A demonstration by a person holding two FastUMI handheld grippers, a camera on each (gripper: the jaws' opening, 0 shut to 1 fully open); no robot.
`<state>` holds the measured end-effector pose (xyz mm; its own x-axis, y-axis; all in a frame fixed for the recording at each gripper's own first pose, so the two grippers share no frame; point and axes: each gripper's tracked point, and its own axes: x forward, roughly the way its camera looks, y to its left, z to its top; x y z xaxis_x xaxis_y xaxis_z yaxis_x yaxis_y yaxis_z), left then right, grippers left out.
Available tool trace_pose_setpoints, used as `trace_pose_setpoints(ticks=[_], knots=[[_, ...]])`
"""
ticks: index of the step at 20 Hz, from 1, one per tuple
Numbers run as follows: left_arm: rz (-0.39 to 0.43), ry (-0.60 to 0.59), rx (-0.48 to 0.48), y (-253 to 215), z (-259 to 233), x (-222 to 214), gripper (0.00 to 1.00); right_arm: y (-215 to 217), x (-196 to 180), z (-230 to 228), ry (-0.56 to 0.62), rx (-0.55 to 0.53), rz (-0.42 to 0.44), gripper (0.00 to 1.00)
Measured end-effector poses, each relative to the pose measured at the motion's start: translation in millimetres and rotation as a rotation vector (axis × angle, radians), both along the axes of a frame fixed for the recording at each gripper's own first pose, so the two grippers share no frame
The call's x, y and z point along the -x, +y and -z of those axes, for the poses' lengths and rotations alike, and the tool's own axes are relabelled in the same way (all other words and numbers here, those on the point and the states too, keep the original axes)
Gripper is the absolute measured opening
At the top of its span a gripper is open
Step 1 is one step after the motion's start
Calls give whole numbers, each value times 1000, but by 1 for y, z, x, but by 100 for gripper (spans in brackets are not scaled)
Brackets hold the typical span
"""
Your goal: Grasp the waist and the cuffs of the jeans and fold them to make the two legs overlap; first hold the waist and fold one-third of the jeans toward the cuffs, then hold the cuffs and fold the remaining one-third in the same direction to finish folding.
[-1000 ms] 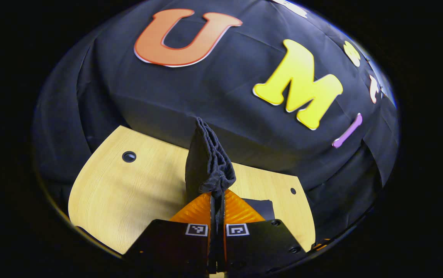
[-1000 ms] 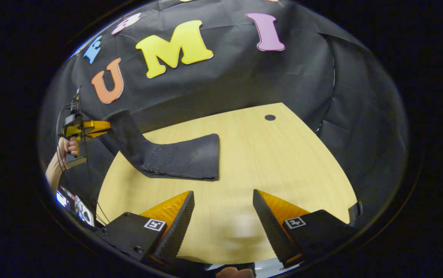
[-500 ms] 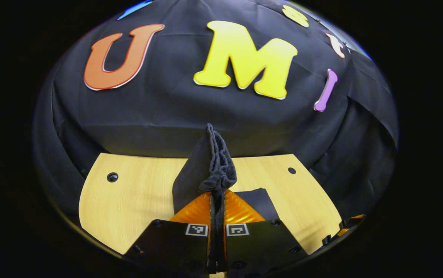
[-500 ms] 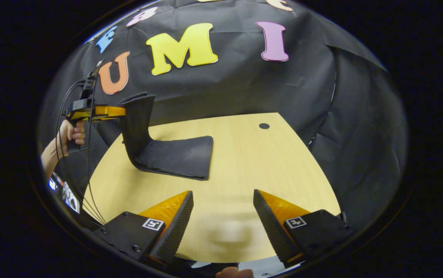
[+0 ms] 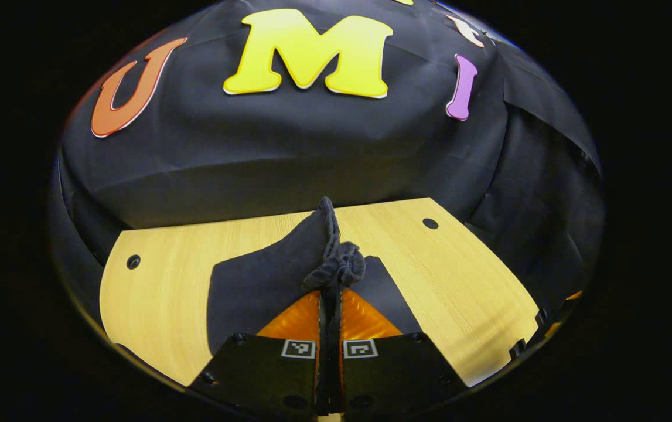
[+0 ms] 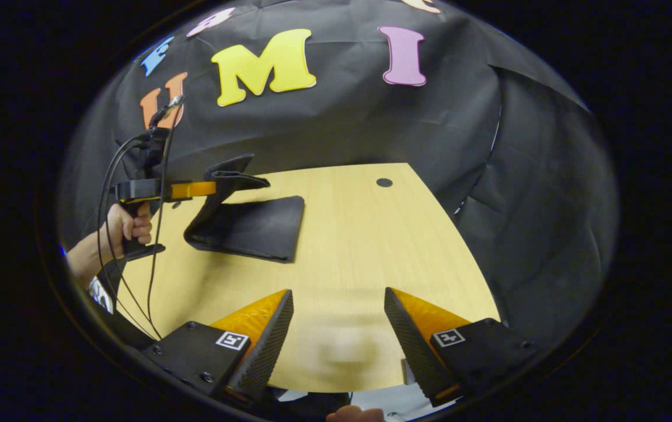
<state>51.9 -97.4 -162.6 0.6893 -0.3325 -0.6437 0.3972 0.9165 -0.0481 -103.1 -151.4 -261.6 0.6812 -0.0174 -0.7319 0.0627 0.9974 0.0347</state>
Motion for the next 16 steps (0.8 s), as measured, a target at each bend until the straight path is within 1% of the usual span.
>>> trace_pose_setpoints(ticks=[3,5,6,7,8,9,10,11,14,15,16], knots=[[-11,5,-50,-13,29,4,4,-3,3,0,19,37,-35,98],[-24,-16,-93,-19,42,5,4,-5,4,1,32,56,-59,98],[-35,-24,-103,-20,49,6,3,-7,4,2,40,59,-66,93],[-48,-23,-109,-21,56,7,4,-7,4,2,46,56,-72,98],[-64,-17,-115,-22,64,7,4,-8,3,2,50,56,-80,98],[-76,-5,-117,-22,71,7,4,-9,2,2,54,59,-90,98],[-88,18,-114,-23,80,10,5,-10,1,3,57,63,-100,93],[-98,35,-106,-23,85,12,6,-12,0,4,63,69,-109,98],[-126,54,-78,-25,92,14,11,-14,-1,6,71,69,-135,98],[-133,58,-72,-26,93,15,11,-15,-2,5,70,69,-143,93],[-139,69,-71,-27,98,18,14,-16,-2,5,69,68,-152,98]])
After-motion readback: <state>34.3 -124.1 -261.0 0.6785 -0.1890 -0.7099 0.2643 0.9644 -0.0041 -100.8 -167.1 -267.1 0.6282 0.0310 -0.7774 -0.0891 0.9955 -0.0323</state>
